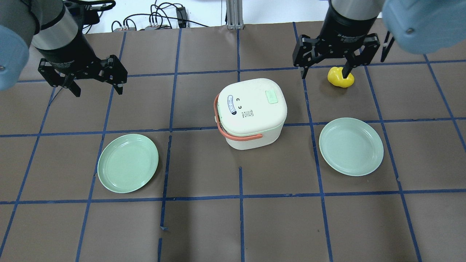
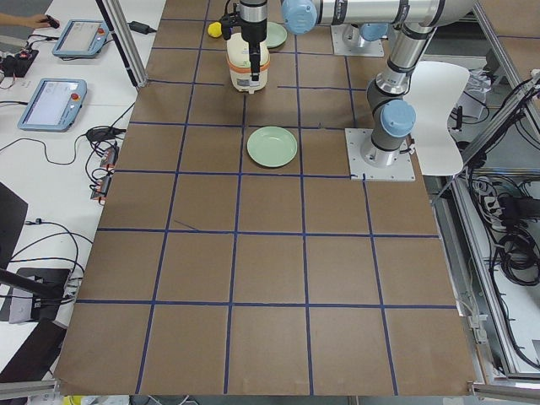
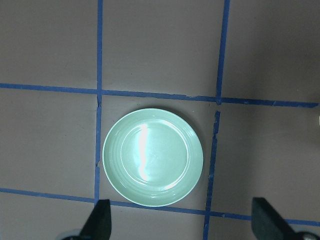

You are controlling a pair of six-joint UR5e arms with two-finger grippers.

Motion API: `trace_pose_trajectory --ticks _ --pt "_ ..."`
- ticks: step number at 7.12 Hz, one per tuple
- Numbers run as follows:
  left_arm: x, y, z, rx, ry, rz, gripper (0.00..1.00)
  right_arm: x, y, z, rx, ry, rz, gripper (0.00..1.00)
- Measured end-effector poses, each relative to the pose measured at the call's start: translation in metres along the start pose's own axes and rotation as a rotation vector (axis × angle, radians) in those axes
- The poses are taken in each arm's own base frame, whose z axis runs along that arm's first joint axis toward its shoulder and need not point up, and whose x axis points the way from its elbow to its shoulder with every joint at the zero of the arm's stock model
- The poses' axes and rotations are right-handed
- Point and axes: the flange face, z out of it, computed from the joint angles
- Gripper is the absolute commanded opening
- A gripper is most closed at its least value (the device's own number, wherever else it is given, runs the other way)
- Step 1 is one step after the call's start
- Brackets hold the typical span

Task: Press rice cooker button
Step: 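Move the right gripper over the rice cooker's green lid button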

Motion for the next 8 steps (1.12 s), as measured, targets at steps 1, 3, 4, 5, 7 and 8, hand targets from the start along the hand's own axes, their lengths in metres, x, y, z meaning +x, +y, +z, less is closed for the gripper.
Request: trace_pose_trajectory --ticks 1,3,4,5,7,8 --pt "0.0 0.0 0.0 0.0 0.0 0.0 1.0 -0.019 -0.008 0.016 -0.011 -0.033 0.003 0.15" --pt "0.0 0.0 0.0 0.001 0.001 0.0 1.0 -0.04 -0.026 0.047 -0.047 -0.12 0.016 0.15" --pt "0.0 0.0 0.0 0.001 0.001 0.0 1.0 -0.044 -0.037 0.061 -0.048 -0.136 0.017 0.13" --pt "0.0 0.0 0.0 0.001 0.001 0.0 1.0 -0.046 -0.047 0.074 -0.046 -0.141 0.016 0.12" --pt "0.0 0.0 0.0 0.0 0.001 0.0 1.0 -0.048 -0.059 0.093 -0.047 -0.14 0.011 0.12" --pt "0.0 0.0 0.0 0.0 0.001 0.0 1.0 -0.048 -0.061 0.099 -0.05 -0.138 0.006 0.12"
